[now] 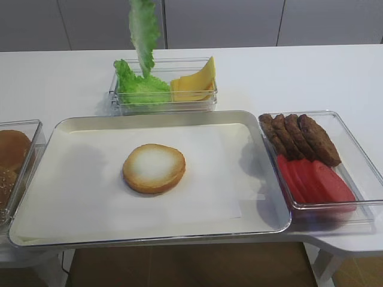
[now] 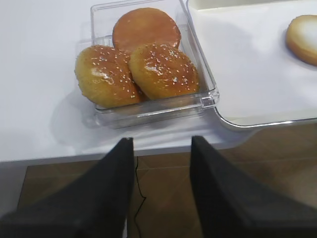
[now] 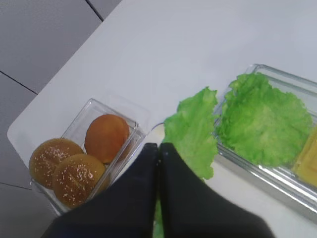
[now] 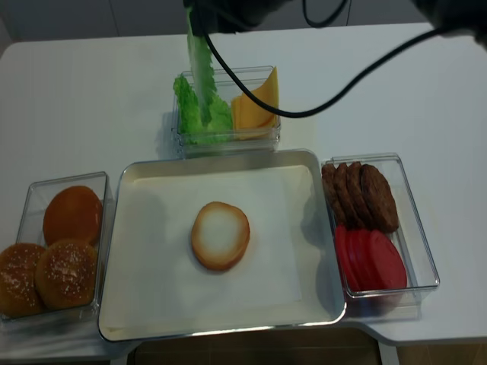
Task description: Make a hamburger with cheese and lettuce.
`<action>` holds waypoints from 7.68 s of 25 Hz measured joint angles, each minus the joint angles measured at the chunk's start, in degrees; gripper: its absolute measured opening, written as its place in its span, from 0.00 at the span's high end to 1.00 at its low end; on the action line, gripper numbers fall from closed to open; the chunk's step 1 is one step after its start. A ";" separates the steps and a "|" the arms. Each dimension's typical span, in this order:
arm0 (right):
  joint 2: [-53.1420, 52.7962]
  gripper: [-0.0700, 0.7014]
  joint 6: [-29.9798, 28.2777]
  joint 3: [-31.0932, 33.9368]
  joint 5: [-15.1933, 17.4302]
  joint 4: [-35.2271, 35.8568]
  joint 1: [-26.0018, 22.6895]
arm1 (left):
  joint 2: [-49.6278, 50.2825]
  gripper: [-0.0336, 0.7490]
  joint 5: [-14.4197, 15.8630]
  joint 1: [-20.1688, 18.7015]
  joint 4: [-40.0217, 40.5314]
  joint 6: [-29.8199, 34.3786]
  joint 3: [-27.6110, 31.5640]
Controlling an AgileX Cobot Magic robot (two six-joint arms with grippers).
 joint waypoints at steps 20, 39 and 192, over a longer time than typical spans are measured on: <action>-16.99 0.91 -2.32 37.12 -12.04 1.22 0.00 | 0.00 0.59 0.00 0.00 0.00 0.00 0.00; -7.57 0.91 -18.35 40.83 -21.17 17.51 0.00 | 0.00 0.59 -0.09 0.00 0.00 0.00 0.00; -103.84 0.46 16.98 80.09 13.58 -34.75 -29.08 | 0.00 0.59 -0.09 0.00 0.00 0.00 0.01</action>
